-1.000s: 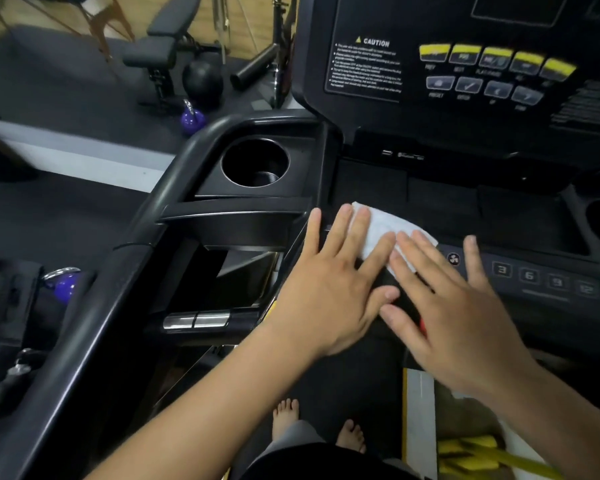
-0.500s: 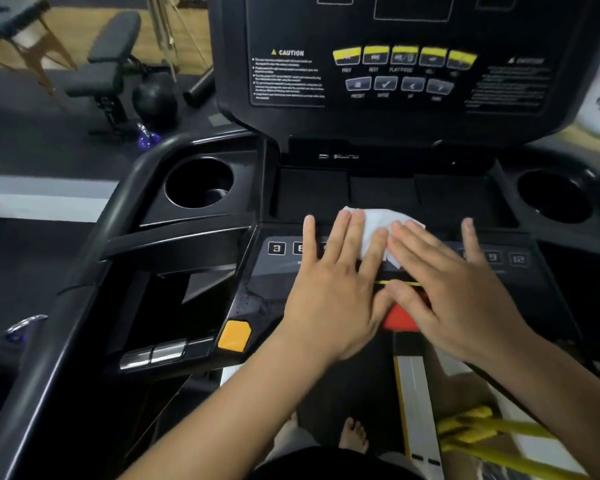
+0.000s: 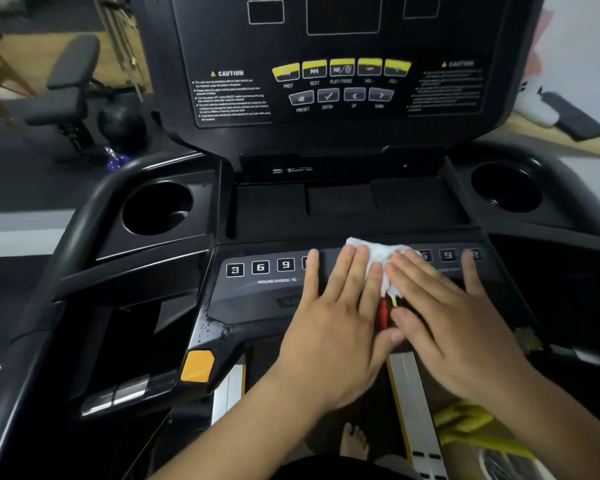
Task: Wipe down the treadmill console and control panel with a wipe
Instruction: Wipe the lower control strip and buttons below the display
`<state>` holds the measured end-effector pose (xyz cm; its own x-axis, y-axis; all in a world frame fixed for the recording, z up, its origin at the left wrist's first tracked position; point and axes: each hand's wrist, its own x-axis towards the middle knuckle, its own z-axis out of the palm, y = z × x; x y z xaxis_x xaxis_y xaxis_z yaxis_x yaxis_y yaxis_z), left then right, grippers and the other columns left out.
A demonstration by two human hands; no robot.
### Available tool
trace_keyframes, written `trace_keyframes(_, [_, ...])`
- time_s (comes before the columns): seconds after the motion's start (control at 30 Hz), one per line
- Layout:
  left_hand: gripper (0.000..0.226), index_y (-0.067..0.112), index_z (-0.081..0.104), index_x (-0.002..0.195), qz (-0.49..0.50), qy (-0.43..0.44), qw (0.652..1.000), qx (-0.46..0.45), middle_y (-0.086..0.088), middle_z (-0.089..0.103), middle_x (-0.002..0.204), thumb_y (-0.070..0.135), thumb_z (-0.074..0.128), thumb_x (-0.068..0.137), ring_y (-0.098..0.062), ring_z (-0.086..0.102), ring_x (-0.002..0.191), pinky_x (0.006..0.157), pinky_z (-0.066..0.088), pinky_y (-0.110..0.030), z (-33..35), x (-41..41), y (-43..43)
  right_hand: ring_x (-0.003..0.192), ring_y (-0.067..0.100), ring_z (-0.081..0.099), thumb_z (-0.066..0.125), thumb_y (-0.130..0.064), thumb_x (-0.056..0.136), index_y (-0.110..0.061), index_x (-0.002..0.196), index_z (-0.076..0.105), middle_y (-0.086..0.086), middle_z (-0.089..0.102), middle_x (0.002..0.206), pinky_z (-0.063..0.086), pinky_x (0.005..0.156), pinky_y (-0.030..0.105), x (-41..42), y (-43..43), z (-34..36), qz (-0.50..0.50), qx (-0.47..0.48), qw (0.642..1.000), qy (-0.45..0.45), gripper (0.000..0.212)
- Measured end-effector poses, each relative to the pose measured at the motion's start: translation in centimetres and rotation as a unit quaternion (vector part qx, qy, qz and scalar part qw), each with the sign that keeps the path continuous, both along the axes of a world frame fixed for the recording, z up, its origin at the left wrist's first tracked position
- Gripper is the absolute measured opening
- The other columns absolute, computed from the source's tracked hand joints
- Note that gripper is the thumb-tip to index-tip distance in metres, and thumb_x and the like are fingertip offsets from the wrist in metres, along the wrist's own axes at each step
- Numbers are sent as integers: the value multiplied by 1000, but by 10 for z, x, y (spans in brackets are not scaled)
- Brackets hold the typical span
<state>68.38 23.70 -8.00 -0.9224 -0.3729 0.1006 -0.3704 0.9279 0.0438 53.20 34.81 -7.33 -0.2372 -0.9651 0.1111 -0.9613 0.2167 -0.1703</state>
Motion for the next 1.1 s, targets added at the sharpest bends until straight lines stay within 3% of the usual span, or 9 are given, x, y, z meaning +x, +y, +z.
trace_keyframes(0.1, [74,3,7,155,-1,1,1000,-9,-18,7,164,55,9,101,-31,-4,152,119,4,-62,2,-14,-7,148,4,12,10,-54,102,-21,151,25,-5,23,158,8,118,60,-3,-14,-1,-29,-3,1000,-3,60])
trace_keyframes(0.27, [93,2,14,155,-38,-9,999,-38,-20,8,163,63,45,91,-33,2,152,118,7,-64,-6,1,-9,149,9,8,27,-58,99,-17,153,24,-2,18,161,9,117,58,10,14,-11,-16,12,1000,16,67])
trace_keyframes(0.37, [96,3,14,156,-57,-39,995,-66,-22,6,163,53,60,87,-35,2,152,117,10,-66,-10,7,-12,149,11,14,27,-58,98,-17,151,29,0,23,160,12,115,61,11,37,-16,-12,18,999,36,67])
trace_keyframes(0.47, [86,0,6,155,-80,-60,990,-100,-24,1,163,39,50,92,-37,-3,152,118,0,-66,-5,0,-16,148,11,17,21,-57,100,-16,150,31,0,26,159,14,114,65,0,34,-11,-19,17,999,40,65])
trace_keyframes(0.6, [91,-3,-10,153,-97,-71,986,-117,-25,-14,161,48,32,89,-37,-18,150,117,-8,-64,5,-9,-17,149,8,9,13,-57,101,-17,152,25,-2,20,160,9,116,63,-7,9,-5,-48,20,998,30,66])
trace_keyframes(0.9, [92,-1,8,155,-113,-28,992,-44,-25,-3,162,48,35,82,-37,-7,151,119,3,-60,4,-20,-8,149,10,13,17,-57,101,-17,151,30,-1,22,160,11,115,65,-10,46,-14,-50,21,998,38,66])
trace_keyframes(1.1, [95,-2,-16,151,-101,-39,991,-74,-26,-23,158,55,35,94,-38,-25,147,117,-13,-59,12,-70,17,148,12,16,10,-56,100,-15,150,30,2,26,158,12,114,66,-46,39,-5,-120,40,990,59,68])
